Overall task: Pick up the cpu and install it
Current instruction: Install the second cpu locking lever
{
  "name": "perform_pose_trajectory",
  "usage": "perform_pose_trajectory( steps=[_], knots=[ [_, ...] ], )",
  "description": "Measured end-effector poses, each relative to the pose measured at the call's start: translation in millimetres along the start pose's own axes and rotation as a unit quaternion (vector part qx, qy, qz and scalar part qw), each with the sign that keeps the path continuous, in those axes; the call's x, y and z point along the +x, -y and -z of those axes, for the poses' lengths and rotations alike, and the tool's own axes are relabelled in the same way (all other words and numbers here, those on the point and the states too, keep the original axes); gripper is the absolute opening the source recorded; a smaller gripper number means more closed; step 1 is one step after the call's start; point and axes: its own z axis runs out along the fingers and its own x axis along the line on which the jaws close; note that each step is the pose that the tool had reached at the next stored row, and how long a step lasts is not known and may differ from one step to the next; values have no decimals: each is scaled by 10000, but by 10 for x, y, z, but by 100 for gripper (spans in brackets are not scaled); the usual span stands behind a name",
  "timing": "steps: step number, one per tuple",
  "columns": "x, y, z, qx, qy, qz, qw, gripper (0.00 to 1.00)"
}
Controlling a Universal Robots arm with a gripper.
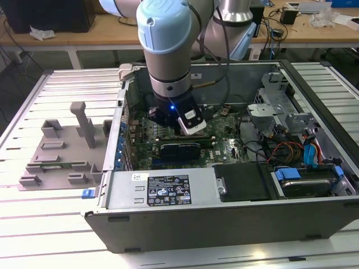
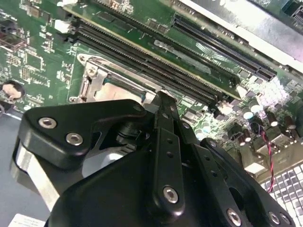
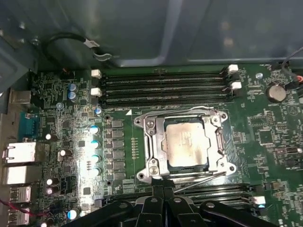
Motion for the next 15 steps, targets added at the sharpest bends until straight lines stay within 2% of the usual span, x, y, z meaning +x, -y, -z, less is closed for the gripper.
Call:
perform_pose_trajectory(
  steps=[4, 7, 8, 11, 12, 15],
  knots=[
    [12, 42, -11, -1, 1, -2, 10000, 11],
    [65, 64, -76, -34, -2, -4, 10000, 11],
    [88, 71, -96, -78, -4, -8, 10000, 11],
    [96, 75, -110, -195, -12, -17, 9998, 11],
    [97, 78, -127, -247, -15, -21, 9997, 11],
    [99, 88, -162, -308, -19, -26, 9995, 11]
  ],
)
